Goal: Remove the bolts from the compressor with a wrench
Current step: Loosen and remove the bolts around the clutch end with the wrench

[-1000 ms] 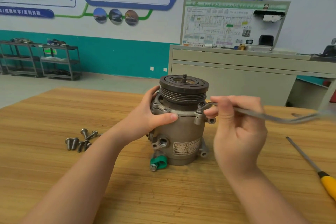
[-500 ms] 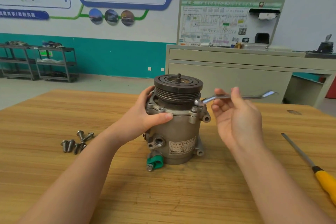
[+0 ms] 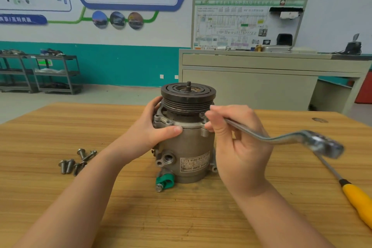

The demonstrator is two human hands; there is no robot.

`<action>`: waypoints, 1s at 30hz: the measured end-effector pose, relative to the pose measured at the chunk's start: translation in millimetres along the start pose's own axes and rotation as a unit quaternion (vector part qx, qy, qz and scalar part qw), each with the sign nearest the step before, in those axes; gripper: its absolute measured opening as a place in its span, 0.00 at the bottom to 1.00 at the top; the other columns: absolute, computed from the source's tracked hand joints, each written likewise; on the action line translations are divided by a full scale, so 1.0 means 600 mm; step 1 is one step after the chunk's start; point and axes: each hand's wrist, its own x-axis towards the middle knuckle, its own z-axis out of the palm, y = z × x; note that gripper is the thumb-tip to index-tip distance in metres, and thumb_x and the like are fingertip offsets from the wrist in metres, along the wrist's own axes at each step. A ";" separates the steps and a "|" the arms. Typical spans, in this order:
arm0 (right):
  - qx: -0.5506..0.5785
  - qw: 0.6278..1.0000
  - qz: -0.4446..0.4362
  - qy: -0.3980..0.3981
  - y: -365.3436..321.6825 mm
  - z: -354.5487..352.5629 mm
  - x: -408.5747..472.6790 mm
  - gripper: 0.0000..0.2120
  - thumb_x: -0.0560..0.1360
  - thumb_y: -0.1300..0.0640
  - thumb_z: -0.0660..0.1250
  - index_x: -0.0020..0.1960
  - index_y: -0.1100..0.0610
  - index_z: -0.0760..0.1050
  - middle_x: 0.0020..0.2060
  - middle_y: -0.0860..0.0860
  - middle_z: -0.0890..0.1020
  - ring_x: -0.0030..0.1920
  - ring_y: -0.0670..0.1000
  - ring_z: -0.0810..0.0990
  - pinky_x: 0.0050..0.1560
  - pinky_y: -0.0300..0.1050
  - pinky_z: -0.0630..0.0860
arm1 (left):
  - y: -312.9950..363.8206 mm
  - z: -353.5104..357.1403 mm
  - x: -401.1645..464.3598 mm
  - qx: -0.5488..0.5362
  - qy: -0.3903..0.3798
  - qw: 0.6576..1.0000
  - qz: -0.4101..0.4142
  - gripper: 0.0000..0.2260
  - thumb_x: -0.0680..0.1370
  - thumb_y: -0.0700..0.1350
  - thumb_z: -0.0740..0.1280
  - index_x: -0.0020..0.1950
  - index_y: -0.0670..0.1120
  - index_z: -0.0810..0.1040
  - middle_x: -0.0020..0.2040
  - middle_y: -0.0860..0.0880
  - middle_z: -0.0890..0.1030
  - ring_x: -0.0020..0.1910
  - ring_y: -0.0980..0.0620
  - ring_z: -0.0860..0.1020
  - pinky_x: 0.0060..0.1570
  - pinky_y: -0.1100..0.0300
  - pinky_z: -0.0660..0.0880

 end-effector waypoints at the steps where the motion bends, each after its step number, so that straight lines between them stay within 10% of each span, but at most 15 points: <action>1: -0.019 1.000 -0.008 -0.002 -0.001 0.001 -0.001 0.13 0.81 0.51 0.62 0.49 0.62 0.75 0.38 0.57 0.81 0.35 0.54 0.82 0.35 0.47 0.79 | -0.001 0.000 0.000 0.001 0.001 1.000 -0.002 0.44 0.59 0.63 0.75 0.70 0.64 0.57 0.60 0.67 0.71 0.53 0.74 0.75 0.43 0.75 0.74; 30: -0.054 0.993 0.066 0.076 -0.008 0.025 -0.008 0.20 0.82 0.47 0.54 0.42 0.59 0.73 0.32 0.56 0.75 0.35 0.47 0.74 0.42 0.31 0.70 | -0.001 0.002 0.000 -0.002 0.003 1.000 0.005 0.46 0.58 0.62 0.75 0.73 0.59 0.59 0.62 0.63 0.72 0.55 0.72 0.75 0.45 0.76 0.73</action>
